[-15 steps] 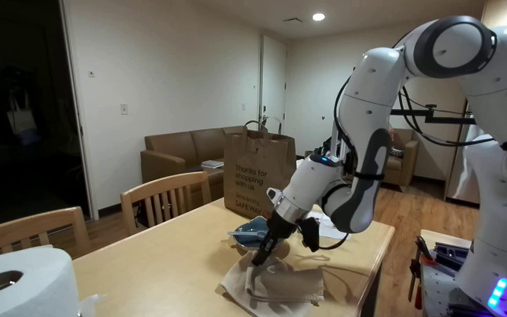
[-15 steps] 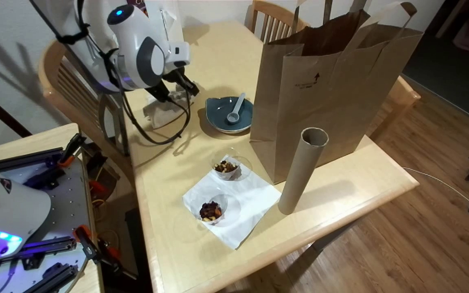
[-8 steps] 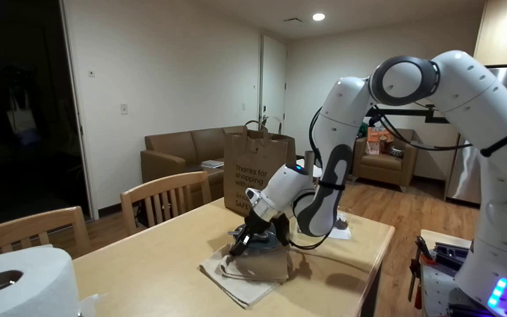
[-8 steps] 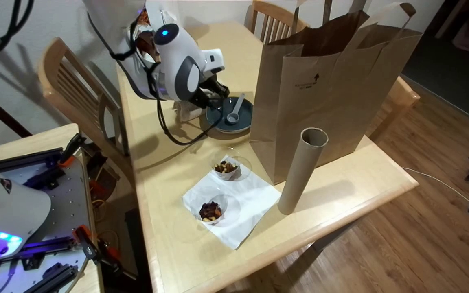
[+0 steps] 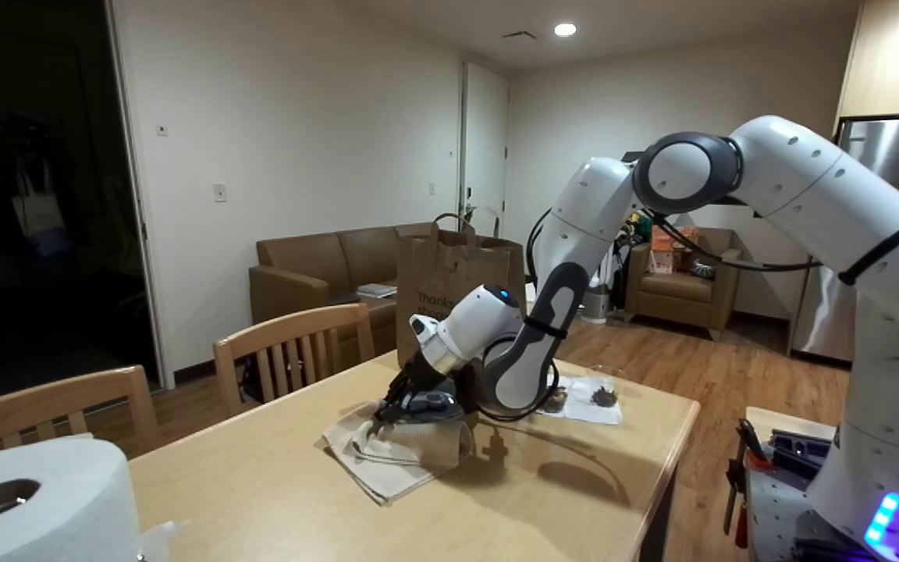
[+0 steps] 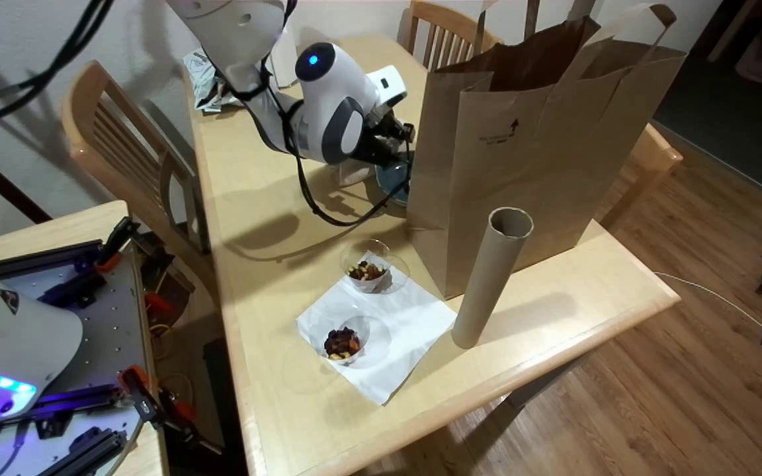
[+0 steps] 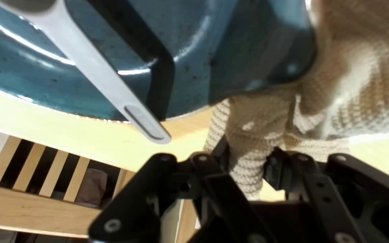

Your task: Use the cloth to wipe the table.

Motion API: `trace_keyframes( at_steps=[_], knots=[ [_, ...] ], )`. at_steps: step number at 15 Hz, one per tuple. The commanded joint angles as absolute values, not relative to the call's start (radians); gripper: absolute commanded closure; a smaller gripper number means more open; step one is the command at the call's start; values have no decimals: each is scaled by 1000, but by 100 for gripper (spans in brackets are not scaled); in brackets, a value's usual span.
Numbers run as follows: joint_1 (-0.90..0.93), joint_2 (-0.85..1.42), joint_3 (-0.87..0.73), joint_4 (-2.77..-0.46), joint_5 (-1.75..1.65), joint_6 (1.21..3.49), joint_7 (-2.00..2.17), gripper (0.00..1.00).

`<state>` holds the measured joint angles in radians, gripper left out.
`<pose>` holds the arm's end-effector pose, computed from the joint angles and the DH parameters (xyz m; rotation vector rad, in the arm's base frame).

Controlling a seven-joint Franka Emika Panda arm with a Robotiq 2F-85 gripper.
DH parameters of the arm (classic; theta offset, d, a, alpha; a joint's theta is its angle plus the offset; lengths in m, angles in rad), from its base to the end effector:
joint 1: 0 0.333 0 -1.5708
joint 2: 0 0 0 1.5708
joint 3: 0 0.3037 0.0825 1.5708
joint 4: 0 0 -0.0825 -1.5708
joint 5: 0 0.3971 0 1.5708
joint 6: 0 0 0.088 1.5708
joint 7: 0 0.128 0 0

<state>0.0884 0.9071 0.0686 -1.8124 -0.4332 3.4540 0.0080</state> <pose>0.6548 0.1515 0.0899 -2.7528 -0.7995 -1.0898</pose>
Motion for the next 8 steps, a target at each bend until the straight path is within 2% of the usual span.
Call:
trace_keyframes(
  at_steps=[1, 8],
  knots=[
    [21, 953, 154, -1767, -418, 3453, -72, 95],
    [-227, 999, 454, -1788, -550, 3264, -11, 95]
  ],
)
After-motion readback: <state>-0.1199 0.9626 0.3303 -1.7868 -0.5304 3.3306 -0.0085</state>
